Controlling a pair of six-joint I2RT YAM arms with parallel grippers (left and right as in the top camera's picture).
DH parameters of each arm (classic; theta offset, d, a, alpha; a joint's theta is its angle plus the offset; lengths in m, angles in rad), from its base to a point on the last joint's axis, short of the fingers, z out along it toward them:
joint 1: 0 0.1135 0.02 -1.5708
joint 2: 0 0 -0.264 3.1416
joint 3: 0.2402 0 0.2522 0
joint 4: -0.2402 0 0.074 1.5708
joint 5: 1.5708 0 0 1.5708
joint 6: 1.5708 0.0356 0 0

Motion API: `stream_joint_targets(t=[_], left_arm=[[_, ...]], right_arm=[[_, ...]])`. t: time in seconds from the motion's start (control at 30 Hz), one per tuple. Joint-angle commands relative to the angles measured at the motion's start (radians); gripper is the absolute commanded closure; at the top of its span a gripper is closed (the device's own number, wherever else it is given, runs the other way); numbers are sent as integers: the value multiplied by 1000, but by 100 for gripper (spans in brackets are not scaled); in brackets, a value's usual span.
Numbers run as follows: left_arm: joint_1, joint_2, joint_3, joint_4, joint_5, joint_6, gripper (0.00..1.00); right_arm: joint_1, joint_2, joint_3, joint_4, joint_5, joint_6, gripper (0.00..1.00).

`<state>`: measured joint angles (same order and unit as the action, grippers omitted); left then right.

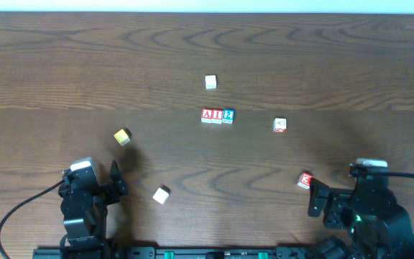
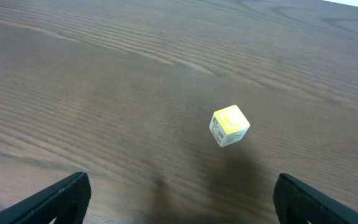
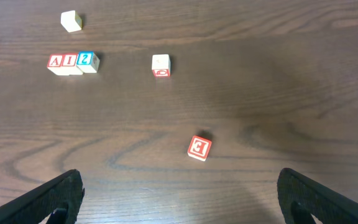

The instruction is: Spell out Ai2

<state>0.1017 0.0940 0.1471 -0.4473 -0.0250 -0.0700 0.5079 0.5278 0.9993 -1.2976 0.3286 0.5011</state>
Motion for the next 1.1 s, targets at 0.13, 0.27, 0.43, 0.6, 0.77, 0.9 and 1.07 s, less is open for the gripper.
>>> stream_joint_targets(t=[0.13,0.27,0.43,0.6,0.77,0.9,1.07], left_arm=[[-4,-8,-19,1,11,18,5],[-4,-8,-19,1,11,18,5],[-4,-8,-19,1,11,18,5],[-4,-8,-19,1,11,18,5],[-4,-8,-19,1,11,18,5],[-4,-8,-19,1,11,18,5],[-4,-8,-19,1,11,18,5]], right_arm=[[-7,-4,2,-1,4,10,1],[-7,-4,2,-1,4,10,1],[-7,-4,2,-4,4,10,1],[-7,-4,0,5,23,-58,1],[-119,-8,-20,187,-136,-418,1],[-293,-52,-47,291,-259,-582,1],[-353,-206,-135,341,-262,-649,1]])
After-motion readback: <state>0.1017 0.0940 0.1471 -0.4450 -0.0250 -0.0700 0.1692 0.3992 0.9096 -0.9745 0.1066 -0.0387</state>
